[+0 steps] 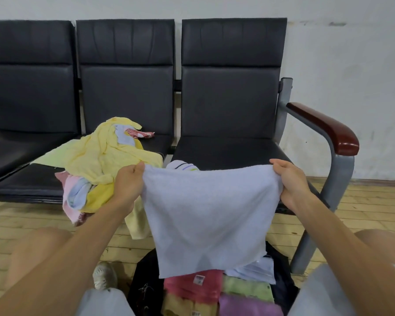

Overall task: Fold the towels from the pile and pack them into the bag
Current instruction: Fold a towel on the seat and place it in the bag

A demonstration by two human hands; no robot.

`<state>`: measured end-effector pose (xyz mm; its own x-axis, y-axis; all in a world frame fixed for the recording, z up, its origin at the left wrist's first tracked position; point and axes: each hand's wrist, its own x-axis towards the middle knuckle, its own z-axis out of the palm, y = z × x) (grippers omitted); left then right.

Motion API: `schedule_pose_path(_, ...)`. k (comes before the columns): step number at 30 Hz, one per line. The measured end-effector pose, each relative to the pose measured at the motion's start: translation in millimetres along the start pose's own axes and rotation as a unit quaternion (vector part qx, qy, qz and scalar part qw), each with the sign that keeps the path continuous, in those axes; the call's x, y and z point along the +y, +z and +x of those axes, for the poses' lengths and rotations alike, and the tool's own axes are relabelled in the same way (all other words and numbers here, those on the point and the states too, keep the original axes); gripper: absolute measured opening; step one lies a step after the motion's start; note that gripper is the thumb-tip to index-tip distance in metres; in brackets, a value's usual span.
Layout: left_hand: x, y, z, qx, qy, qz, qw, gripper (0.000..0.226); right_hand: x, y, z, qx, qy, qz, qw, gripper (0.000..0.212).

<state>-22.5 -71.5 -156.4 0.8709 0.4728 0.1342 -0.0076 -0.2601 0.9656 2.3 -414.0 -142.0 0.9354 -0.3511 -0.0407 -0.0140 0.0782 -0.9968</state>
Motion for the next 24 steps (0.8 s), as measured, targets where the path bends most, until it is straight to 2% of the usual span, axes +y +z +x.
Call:
schedule_pose_path(2,-2.5,-2.0,4.3,0.016,0.001,0.003,1.000,0.037,0.1,-0.5,-1.0,0.015,-0.025,-0.030,0.999,0.025)
schedule_pose_path(5,-4.8,-1.8,7.7,-0.002,-0.010,-0.005,1.000,0.034,0.0,-2.7,-2.9,0.019,-0.043,-0.041,0.998,0.025)
schedule_pose_path(9,4.6,-0.5,3.6,-0.028,-0.026,-0.071,0.997,0.036,-1.2,-5.8,-2.8,0.020,-0.039,-0.036,0.998,0.023)
schedule_pose_path(14,21.1,-3.7,-5.0,0.000,-0.045,-0.161,0.986,0.017,-2.3,-7.9,-2.6,0.012,-0.037,-0.026,0.999,0.023)
schedule_pose_path(19,23.4,-11.9,-10.4,-0.072,-0.069,-0.211,0.972,0.019,-3.9,-10.2,-0.8,0.008,-0.029,-0.027,0.999,0.023)
schedule_pose_path(24,20.2,-16.3,-9.2,-0.141,-0.024,-0.194,0.971,0.025,-4.4,-10.3,-2.0,0.010,-0.044,-0.053,0.998,0.023)
